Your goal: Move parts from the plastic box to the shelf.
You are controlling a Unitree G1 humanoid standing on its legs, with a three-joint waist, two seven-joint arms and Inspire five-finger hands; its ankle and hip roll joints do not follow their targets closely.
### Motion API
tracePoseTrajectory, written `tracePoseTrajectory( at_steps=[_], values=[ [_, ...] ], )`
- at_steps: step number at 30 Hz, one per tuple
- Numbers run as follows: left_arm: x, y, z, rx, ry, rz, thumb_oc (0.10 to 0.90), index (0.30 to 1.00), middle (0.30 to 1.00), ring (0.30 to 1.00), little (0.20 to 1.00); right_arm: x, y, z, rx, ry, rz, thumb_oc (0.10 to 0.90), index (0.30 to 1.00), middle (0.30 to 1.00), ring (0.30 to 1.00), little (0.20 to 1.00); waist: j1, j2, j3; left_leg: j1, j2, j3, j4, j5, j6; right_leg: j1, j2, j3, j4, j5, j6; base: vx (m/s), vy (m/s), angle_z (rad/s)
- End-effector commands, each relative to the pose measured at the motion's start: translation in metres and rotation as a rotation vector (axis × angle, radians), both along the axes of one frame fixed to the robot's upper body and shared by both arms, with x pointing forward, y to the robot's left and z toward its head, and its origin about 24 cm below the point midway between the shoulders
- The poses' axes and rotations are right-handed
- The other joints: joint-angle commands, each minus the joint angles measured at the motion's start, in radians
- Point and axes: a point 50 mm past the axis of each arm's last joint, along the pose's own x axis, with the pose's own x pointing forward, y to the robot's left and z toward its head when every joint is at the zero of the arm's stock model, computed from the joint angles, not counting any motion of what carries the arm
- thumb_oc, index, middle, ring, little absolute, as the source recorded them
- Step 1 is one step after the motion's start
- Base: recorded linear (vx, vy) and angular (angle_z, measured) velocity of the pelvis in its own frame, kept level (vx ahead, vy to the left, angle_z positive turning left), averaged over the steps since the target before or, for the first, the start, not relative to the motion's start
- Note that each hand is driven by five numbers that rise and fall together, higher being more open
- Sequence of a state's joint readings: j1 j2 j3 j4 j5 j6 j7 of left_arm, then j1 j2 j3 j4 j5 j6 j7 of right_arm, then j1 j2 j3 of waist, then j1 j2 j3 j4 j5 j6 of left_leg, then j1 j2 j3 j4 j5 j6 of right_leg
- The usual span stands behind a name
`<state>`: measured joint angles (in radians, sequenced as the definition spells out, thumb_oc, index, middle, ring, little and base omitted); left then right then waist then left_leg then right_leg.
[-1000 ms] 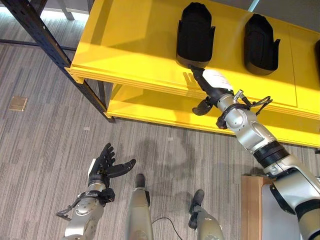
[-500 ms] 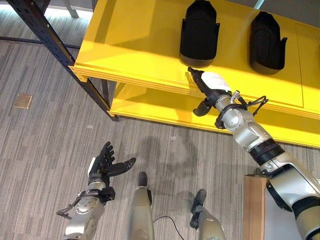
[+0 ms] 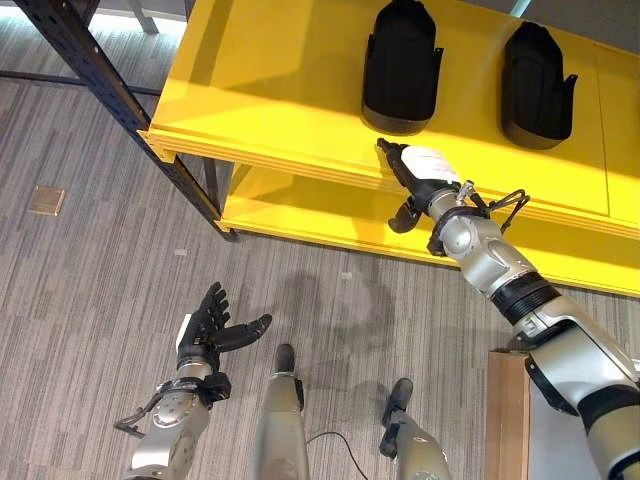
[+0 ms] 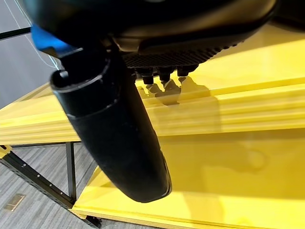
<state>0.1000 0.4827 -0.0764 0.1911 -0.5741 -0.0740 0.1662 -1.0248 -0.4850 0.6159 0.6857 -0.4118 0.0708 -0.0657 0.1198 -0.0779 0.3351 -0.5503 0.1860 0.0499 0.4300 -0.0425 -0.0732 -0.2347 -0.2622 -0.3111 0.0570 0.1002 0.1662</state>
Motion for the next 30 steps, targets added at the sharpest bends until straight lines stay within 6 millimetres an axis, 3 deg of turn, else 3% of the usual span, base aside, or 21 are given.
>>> tracePoseTrajectory(
  at_steps=[1,30],
  values=[
    [0.005,0.000,0.031,0.052,-0.182,-0.031,0.900,1.000,1.000,1.000,1.000,0.002,0.012,0.076,0.010,-0.266,0.034,0.900,1.000,1.000,1.000,1.000,0.013,-0.020,-0.019,-0.033,0.031,-0.062,-0.002,0.007,-0.037,0.106,-0.029,0.006,0.092,-0.110,0.022,0.00,0.000,0.00],
    [0.004,0.002,0.033,0.039,-0.199,-0.008,0.900,1.000,1.000,1.000,1.000,0.005,0.018,0.090,-0.004,-0.309,0.022,0.900,1.000,1.000,1.000,1.000,0.021,-0.014,-0.011,-0.036,0.034,-0.062,0.005,-0.002,-0.038,0.098,-0.027,0.012,0.101,-0.125,0.021,0.00,0.000,0.00]
  ],
)
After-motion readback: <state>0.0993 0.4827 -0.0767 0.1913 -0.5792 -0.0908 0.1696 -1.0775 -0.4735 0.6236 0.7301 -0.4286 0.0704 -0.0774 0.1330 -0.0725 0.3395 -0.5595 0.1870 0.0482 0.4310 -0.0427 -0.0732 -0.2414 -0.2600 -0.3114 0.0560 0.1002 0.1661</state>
